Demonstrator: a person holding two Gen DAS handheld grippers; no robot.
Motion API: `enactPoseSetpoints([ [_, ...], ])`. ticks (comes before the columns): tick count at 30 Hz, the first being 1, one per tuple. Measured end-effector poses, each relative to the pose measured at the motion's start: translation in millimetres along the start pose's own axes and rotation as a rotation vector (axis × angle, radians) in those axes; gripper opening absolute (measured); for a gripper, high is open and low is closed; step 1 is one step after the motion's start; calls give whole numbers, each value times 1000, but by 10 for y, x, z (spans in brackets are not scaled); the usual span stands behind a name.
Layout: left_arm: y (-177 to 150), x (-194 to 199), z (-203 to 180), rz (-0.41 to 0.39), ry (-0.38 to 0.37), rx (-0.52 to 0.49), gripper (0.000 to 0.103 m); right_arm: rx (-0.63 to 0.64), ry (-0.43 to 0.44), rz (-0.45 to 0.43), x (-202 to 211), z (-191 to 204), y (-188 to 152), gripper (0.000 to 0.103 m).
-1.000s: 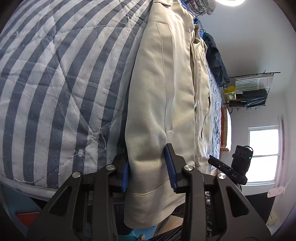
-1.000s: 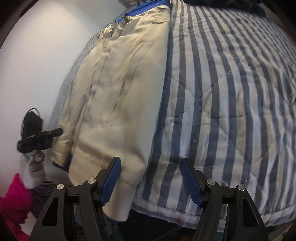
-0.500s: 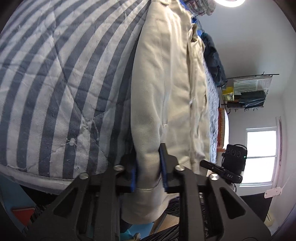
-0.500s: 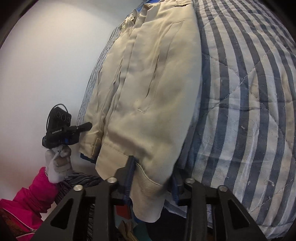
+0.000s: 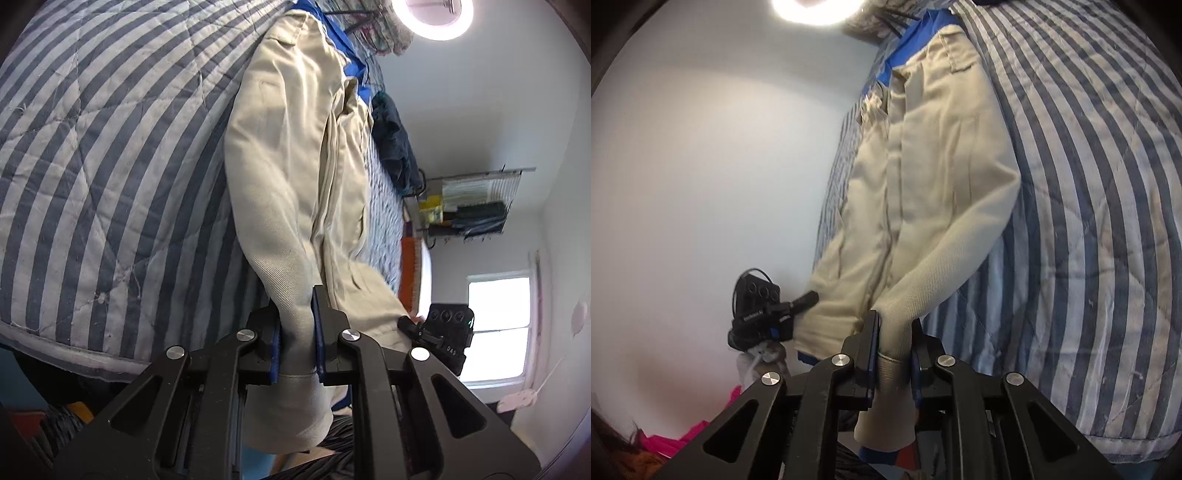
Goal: Fold large clothes
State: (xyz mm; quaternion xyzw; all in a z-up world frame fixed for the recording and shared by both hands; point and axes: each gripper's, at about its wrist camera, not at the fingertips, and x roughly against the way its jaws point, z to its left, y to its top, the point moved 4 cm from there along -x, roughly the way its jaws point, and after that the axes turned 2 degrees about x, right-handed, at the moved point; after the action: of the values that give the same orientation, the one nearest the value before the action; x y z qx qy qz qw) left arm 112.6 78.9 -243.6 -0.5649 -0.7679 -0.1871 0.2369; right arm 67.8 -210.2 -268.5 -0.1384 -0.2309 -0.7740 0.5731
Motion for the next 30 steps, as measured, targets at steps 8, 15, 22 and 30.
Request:
enactPoseSetpoints([
  [8, 448, -37, -247, -57, -34, 52, 12, -12, -56, -72, 66, 121, 471, 11],
  [15, 905, -375, -461, -90, 44, 19, 12, 35, -190, -107, -156, 187, 1028, 11],
  [22, 1146, -633, -321, -100, 91, 44, 12, -19, -224, -91, -451, -89, 1389, 11],
  [30, 1246, -725, -290, -81, 103, 56, 12, -81, -231, -71, -602, -312, 1520, 17],
])
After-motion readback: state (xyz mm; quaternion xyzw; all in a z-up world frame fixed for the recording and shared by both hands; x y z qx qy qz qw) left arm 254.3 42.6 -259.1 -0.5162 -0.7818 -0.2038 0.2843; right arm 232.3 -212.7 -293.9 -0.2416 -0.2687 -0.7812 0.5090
